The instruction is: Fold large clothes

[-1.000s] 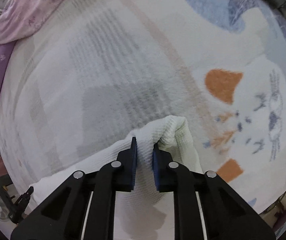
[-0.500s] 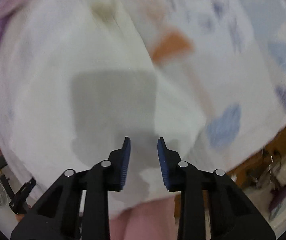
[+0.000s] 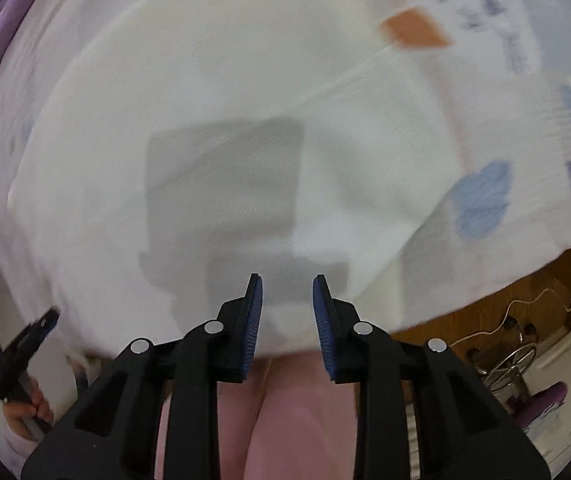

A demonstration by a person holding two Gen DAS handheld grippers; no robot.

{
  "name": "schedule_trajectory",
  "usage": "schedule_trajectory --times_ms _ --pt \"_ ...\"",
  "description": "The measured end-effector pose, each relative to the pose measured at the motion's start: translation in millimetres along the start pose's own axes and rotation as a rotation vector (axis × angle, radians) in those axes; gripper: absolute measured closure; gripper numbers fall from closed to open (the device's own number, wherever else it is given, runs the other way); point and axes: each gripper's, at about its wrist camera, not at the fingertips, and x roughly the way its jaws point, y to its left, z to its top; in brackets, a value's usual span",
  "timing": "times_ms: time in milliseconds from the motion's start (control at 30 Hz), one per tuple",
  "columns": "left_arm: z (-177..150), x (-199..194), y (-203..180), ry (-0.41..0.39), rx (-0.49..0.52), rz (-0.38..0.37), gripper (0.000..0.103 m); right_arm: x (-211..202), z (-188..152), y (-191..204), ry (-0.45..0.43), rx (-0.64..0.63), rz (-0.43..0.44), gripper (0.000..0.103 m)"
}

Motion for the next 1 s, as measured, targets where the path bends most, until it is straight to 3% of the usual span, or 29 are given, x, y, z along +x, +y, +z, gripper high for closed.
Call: schedule_trajectory --times_ms 100,167,200,233,367,400,433,533,633,733,900,1000 --pt "-29 19 -12 0.108 -0.062 -0.056 0.067 26 -10 14 0.115 0.052 0.052 0.07" --pt "-47 26 -15 0.168 -0.132 -0.138 0.057 37 -16 14 0.16 0.102 0.139 0.064" --pt "-51 28 -17 0.182 -0.154 -0.167 0.043 40 -20 14 0.174 0.103 0.139 0.058" --pt "-55 32 -21 0.191 -0.179 -0.201 0.039 40 -18 18 0.18 0.096 0.125 0.056" --pt "-47 59 -44 0.238 -0.28 -0.289 0.038 45 -26 30 0.201 0.06 0.09 0.051" --pt "-45 65 -51 0.221 -0.32 -0.33 0.04 45 -28 29 0.204 0.059 0.096 0.05" --pt "-41 69 -53 0.202 -0.346 -0.346 0.049 44 -26 31 0.205 0.058 0.102 0.048" --pt "-31 66 -53 0.184 -0.379 -0.332 0.062 41 -16 27 0.216 0.074 0.119 0.04" --pt "-31 47 -57 0.141 -0.334 -0.302 0.085 43 -13 27 0.243 0.113 0.199 0.038" --pt "-33 31 -58 0.111 -0.31 -0.315 0.092 50 -11 30 0.281 0.141 0.24 0.038" --pt "-47 -10 -50 0.054 -0.248 -0.318 0.093 64 -13 32 0.324 0.171 0.271 0.038" --pt "-45 -6 -61 0.072 -0.22 -0.285 0.093 71 -15 35 0.333 0.161 0.263 0.038"
